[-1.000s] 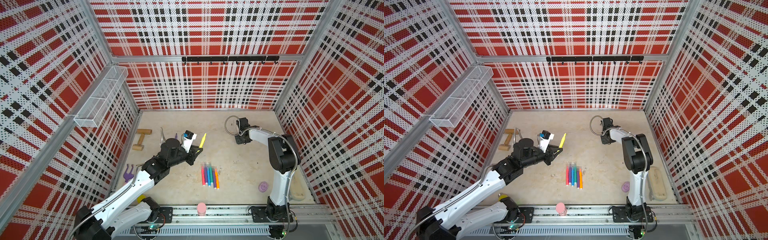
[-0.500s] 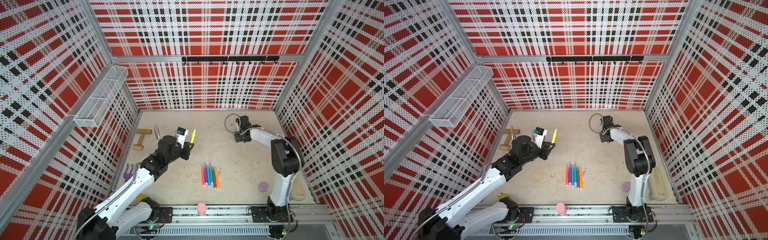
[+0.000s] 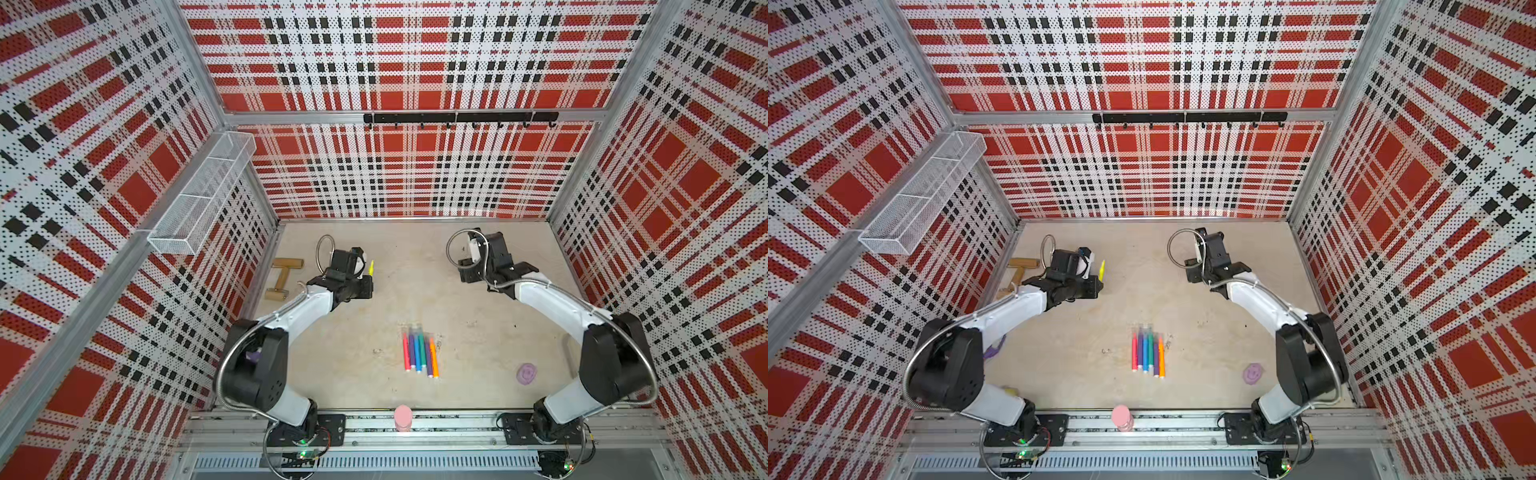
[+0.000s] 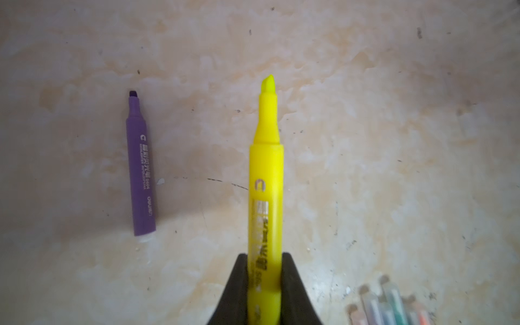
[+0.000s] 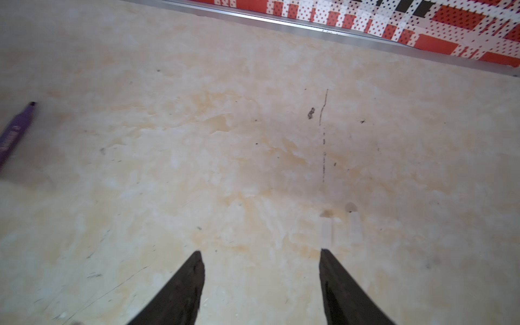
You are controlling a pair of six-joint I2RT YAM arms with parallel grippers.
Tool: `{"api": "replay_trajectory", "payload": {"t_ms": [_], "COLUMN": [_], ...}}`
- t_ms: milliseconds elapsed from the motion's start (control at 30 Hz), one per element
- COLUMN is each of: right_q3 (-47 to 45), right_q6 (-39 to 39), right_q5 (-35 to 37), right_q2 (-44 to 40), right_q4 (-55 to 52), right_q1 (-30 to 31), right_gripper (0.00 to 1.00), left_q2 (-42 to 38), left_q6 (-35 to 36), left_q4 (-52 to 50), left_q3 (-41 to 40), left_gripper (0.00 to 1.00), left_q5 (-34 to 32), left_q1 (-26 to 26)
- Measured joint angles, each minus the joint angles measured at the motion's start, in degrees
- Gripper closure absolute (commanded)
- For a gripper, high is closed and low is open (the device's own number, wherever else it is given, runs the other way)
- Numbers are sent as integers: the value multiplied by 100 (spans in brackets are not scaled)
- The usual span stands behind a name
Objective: Remove pen caps from pens
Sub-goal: Place the pen at the top-center of the table.
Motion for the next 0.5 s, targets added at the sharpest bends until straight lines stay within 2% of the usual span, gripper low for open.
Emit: {"api": "replay_trajectory", "payload": {"t_ms": [267,433,500], "right_q3": [-1274,-1716,-1729], "right_q6": [490,680,706], "right_q5": [-269,-413,-468], "right_q2": [-988,-1126,-1056], "right_q4": [293,437,450], "right_q1": [382,487,525], "right_gripper": [31,31,31], "left_q2": [1314,1668,1779], "left_q6": [9,24,24], "left_q4": [-437,-608,-664], "left_q3": [1150,1200,1198], "left_gripper": [97,93,86], "left_q5": [-442,-649,-699], "left_q1": [-26,-24,-24]}}
